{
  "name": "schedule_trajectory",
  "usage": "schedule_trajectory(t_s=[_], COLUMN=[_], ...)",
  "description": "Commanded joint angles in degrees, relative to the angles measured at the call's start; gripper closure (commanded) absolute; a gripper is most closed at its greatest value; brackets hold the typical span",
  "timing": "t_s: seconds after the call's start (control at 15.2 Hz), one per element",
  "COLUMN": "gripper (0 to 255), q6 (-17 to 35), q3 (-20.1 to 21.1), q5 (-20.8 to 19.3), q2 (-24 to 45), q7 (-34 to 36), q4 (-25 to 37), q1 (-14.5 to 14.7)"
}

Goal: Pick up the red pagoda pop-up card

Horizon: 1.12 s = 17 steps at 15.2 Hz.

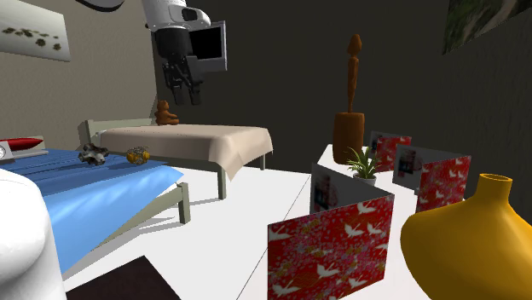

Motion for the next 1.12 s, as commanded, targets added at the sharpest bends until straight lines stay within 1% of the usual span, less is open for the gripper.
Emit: schedule_trajectory(t_s=[0.0, 0.53, 1.06], gripper=[0, 0, 0], q6=[0.0, 3.7, 8.1], q3=[0.0, -10.1, -20.4], q5=[0.0, -5.0, -9.3], q2=[0.0, 1.4, 6.9], q7=[0.0, -9.5, -19.0], q4=[0.0, -3.2, -2.6], q1=[0.0, -3.2, -6.1])
